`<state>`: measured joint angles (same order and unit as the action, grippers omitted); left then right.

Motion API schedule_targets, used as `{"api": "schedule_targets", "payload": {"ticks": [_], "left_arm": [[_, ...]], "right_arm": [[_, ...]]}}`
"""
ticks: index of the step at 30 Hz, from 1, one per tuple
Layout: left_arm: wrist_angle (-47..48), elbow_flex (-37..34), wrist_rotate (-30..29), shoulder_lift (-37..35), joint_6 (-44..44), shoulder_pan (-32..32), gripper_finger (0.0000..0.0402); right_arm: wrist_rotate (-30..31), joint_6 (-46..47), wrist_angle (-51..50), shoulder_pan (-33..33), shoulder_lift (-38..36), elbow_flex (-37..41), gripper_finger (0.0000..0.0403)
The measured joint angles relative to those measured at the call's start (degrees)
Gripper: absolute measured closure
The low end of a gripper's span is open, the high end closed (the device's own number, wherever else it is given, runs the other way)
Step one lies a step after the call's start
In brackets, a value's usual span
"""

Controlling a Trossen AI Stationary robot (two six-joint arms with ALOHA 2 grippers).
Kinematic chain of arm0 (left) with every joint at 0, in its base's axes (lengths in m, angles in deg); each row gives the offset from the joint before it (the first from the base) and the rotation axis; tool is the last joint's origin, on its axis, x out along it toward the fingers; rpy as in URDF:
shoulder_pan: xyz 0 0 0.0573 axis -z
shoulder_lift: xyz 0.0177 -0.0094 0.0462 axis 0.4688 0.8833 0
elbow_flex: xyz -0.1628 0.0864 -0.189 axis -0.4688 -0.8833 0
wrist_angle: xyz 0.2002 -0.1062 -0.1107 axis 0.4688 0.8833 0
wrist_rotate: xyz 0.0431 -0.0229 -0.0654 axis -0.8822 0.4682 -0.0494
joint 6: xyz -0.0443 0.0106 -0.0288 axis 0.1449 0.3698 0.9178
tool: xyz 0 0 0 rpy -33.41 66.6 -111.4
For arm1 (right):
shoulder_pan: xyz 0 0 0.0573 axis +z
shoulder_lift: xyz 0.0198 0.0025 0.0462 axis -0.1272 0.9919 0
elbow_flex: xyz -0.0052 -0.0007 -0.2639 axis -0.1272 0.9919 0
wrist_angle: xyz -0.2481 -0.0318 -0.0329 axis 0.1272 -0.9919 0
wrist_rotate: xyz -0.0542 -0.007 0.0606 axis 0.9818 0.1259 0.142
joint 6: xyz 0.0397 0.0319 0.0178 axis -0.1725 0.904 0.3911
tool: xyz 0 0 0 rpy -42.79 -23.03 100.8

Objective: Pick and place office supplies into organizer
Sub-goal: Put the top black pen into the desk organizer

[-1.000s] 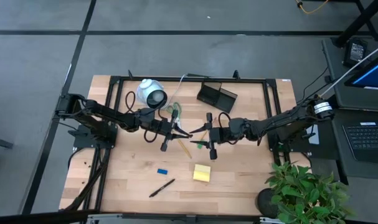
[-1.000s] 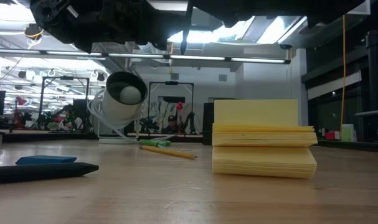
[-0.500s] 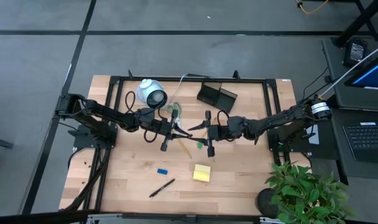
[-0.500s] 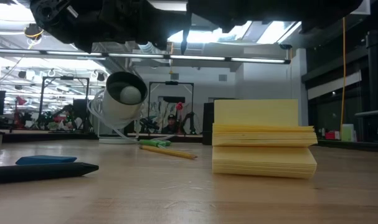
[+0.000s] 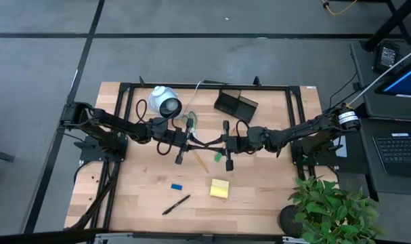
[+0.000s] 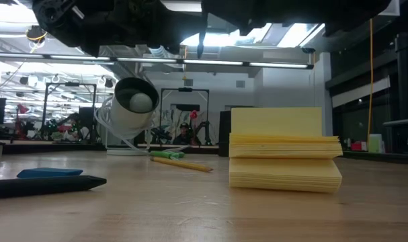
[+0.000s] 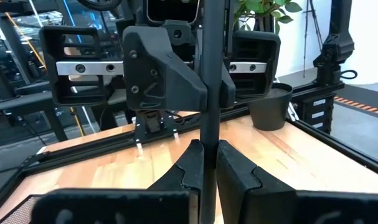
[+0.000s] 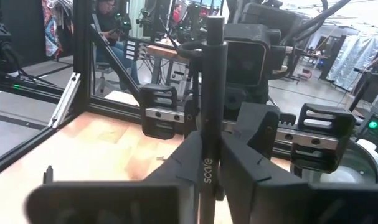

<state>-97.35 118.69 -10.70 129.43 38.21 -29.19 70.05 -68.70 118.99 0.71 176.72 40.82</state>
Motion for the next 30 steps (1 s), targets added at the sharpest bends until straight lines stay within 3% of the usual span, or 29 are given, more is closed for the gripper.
{"api": "schedule_targets", "payload": {"ticks": [9,21,30], "left_arm": [[0.0,0.0,-0.2,0.0,-0.06,0.0,0.0382],[0.31,0.0,-3.51,-0.02,0.71,0.07,0.0314],[4.32,0.0,-4.59,-2.59,0.31,-0.02,0.0294]], "right_arm": [[-0.45,-1.47,-0.02,-0.05,0.0,0.02,0.037],[-0.08,-1.37,-0.9,-0.11,-0.29,0.02,0.037],[0.01,-1.14,-2.66,-0.99,-0.4,0.02,0.037]]}}
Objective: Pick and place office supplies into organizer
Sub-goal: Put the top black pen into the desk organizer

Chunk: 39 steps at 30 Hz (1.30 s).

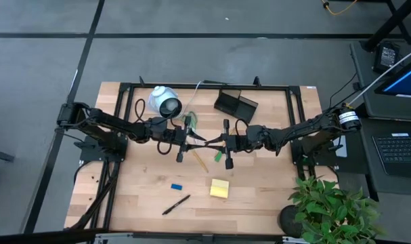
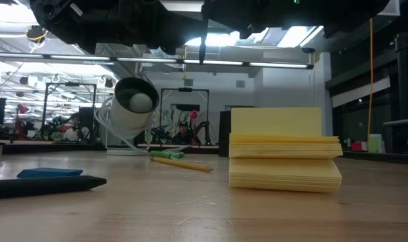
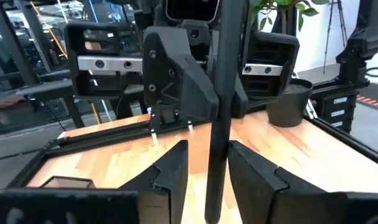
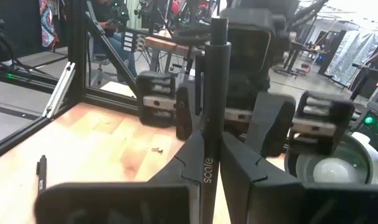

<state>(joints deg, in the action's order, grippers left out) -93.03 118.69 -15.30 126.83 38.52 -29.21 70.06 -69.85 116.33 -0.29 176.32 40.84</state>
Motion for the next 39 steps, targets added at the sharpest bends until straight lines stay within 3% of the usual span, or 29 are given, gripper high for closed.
{"api": "schedule_targets", "payload": {"ticks": [6,11,16,25,39], "left_arm": [[10.44,0.0,-5.64,-6.04,-2.19,-0.02,0.0295],[16.23,0.0,-5.59,-10.59,-2.3,0.61,0.0298],[18.57,-0.02,-5.5,-11.55,-2.3,2.05,0.0323],[20.23,0.0,-5.4,-10.87,-0.77,2.47,0.0397],[20.42,0.0,-2.97,-10.87,-0.16,2.67,0.0399]], "right_arm": [[0.02,0.29,-3.4,-1.46,-1.59,0.04,0.037],[5.24,-0.58,-5.6,-3.39,-3.68,0.03,0.037],[7.58,-0.06,-10.11,-8.45,-5.23,0.04,0.037],[7.63,4.53,-9.73,-20.47,-5.44,0.04,0.0371],[7.76,8.77,-10.01,-34.1,-5.39,0.04,0.0371]]}}
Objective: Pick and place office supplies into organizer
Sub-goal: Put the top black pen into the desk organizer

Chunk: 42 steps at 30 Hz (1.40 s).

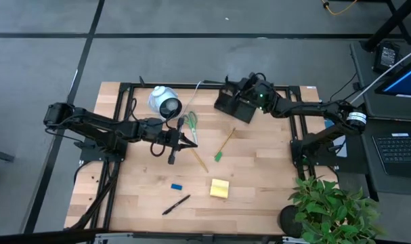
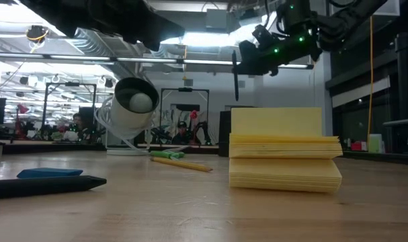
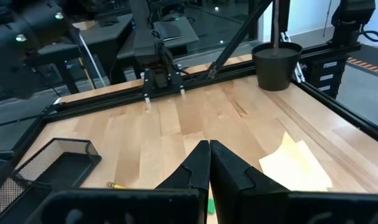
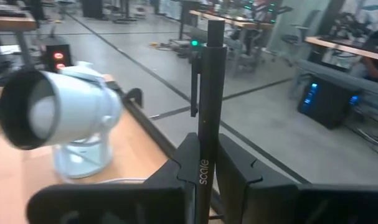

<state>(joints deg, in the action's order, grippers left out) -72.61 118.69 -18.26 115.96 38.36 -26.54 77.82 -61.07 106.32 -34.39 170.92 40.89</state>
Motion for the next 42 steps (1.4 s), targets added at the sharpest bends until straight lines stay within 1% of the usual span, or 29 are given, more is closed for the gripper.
{"api": "schedule_targets", "payload": {"ticks": [5,13,17,24,36,42], "left_arm": [[-0.01,0.0,0.0,0.0,0.01,0.01,0.04],[-0.01,0.0,0.0,0.01,0.0,0.04,0.04],[-0.07,0.0,0.0,0.02,0.7,0.04,0.0397],[-0.04,0.0,-0.02,0.04,2.63,0.04,0.04],[0.07,0.0,-0.61,0.04,1.92,-0.01,0.04],[0.31,0.0,-0.88,0.04,1.81,-0.01,0.0396]], "right_arm": [[-0.02,-0.24,0.0,-2.39,0.0,0.0,0.0371],[-0.11,-1.24,0.51,-3.39,0.96,-0.02,0.0371],[-0.15,0.19,2.19,-4.17,4.19,-0.04,0.0371],[-0.04,1.59,8.92,-6.71,10.56,-0.04,0.0371],[-0.35,3.39,9.77,-7.31,17.69,-0.04,0.0371],[-0.67,4.77,10.13,-7.31,19.23,-0.02,0.0371]]}}
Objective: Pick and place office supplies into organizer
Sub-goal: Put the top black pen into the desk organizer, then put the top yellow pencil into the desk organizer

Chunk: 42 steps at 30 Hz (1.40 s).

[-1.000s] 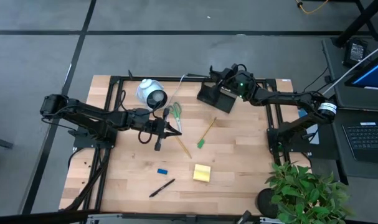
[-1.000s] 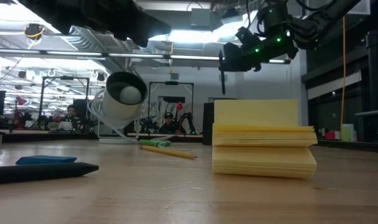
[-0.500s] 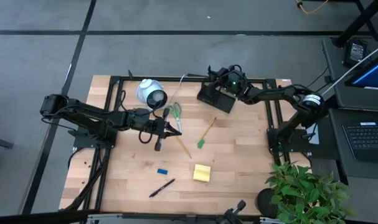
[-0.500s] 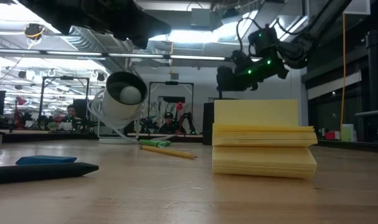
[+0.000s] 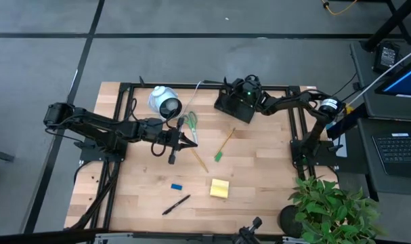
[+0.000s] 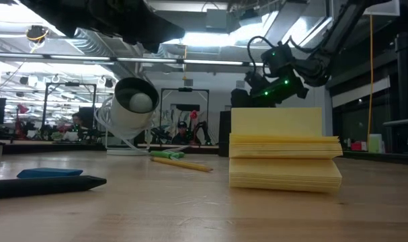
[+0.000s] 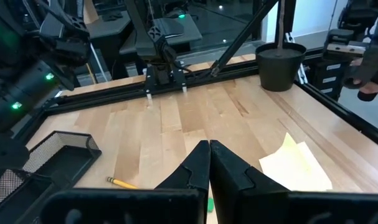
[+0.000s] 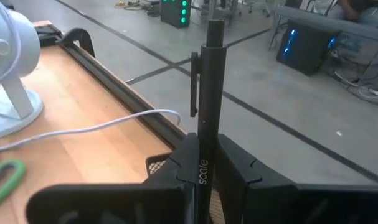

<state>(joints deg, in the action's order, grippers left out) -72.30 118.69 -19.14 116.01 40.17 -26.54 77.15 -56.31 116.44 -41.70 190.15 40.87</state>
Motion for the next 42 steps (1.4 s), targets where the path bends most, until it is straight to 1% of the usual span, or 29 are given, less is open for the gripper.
{"api": "schedule_targets", "payload": {"ticks": [3,4,8,11,13,16,20,26,29,33,40,42], "left_arm": [[0.02,0.0,-0.02,0.0,-0.04,0.0,0.0397],[0.03,0.0,-0.02,0.0,-0.04,0.0,0.0398],[0.02,0.0,-0.02,0.0,-0.02,0.0,0.04],[0.04,0.0,-0.02,0.0,-0.02,0.0,0.0399],[0.04,0.0,-0.02,0.0,0.0,0.0,0.0396],[0.04,0.0,-0.02,0.0,0.03,0.0,0.0394],[0.04,0.0,-0.02,0.0,0.07,0.0,0.0396],[1.01,0.0,-0.02,0.0,0.09,0.0,0.0397],[1.19,0.0,-0.02,0.0,0.55,0.0,0.0396],[1.53,0.0,-0.02,0.0,2.52,0.0,0.0399],[1.35,0.0,-0.03,0.0,1.69,1.5,0.0399],[1.24,0.0,-0.02,0.0,1.23,2.56,0.0399]], "right_arm": [[-1.5,0.06,-0.01,0.0,0.03,0.0,0.0369],[-1.54,0.01,0.08,0.0,0.03,0.0,0.036],[-1.54,0.04,0.19,0.0,0.03,0.0,0.0298],[-1.54,0.14,0.19,0.0,0.03,0.0,0.0259],[-1.54,0.14,0.21,0.0,0.03,0.0,0.0242],[-1.54,0.05,0.48,0.0,0.03,0.0,0.0226],[-1.57,0.02,2.27,0.17,-0.37,0.0,0.0221],[-2.33,-0.31,2.27,1.84,-3.81,0.0,0.0219],[-4.43,-2.51,2.25,3.37,-5.92,0.0,0.0219],[-4.67,-5.84,2.07,6.03,-8.99,0.0,0.0218],[-4.85,-7.79,-1.28,10.7,-13.9,0.0,0.0218],[-7.67,-8.43,-3.86,11.91,-15.31,0.0,0.0218]]}}
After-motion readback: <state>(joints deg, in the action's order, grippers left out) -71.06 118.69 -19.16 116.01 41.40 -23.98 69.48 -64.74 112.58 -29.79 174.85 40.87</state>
